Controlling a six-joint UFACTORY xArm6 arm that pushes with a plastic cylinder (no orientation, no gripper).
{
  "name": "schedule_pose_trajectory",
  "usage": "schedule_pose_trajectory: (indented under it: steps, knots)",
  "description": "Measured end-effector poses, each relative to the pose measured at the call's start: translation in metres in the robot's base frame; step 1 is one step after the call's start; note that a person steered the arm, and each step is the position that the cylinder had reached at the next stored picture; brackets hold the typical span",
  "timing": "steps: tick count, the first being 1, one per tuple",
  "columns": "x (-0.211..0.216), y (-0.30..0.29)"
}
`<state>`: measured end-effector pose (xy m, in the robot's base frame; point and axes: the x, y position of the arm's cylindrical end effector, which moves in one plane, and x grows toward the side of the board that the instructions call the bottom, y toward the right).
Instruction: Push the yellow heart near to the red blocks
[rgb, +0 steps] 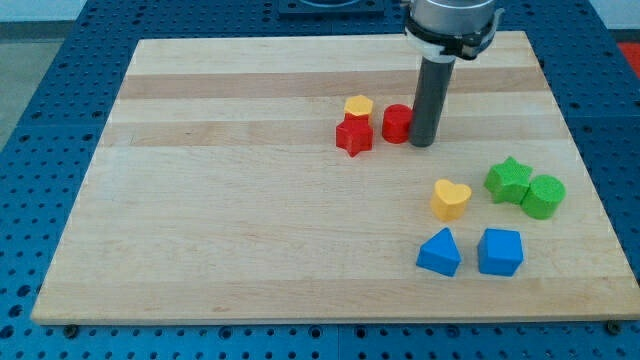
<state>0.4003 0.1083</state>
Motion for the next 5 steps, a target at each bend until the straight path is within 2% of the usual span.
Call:
schedule_pose_trajectory:
  steps: [2,5]
  knots:
    - [-0.001,-0.017]
    - [0.071,-0.033]
